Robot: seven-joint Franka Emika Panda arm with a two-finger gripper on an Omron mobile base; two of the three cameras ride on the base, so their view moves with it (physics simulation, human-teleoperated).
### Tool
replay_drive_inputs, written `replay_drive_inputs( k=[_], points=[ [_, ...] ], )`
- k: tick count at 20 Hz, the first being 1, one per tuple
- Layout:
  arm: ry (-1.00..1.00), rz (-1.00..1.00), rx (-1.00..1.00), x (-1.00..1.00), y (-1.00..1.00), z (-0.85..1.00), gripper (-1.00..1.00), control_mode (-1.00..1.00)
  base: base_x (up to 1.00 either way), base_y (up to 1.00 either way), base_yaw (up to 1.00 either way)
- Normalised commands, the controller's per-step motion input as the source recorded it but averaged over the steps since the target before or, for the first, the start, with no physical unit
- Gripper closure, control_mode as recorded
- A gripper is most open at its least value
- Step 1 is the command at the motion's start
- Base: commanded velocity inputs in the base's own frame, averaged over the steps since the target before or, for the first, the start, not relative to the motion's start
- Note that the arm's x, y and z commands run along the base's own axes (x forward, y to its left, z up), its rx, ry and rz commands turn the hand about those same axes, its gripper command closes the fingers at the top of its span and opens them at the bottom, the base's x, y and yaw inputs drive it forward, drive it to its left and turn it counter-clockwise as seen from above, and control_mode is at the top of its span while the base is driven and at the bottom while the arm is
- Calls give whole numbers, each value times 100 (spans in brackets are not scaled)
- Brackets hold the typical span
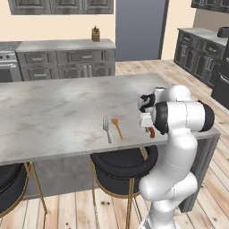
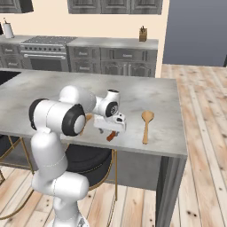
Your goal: Pick up the metallic utensils from the counter and place them in the open drawer. Make sure not to pick up any wooden utensils.
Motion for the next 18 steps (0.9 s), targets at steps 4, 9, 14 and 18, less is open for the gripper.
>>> replay_drive_inputs(
  k=[4, 9, 14, 18],
  points=[
    [-4, 0, 4, 18, -1, -24, -100, -100, 0, 0, 0],
    [-3, 0, 2, 21, -3, -31, -100, -100, 0, 0, 0],
    [-2, 0, 0, 20, -1, -30, -100, -100, 0, 0, 0],
    [-4, 0, 0, 16, 0, -24, -100, -100, 0, 0, 0]
  ],
)
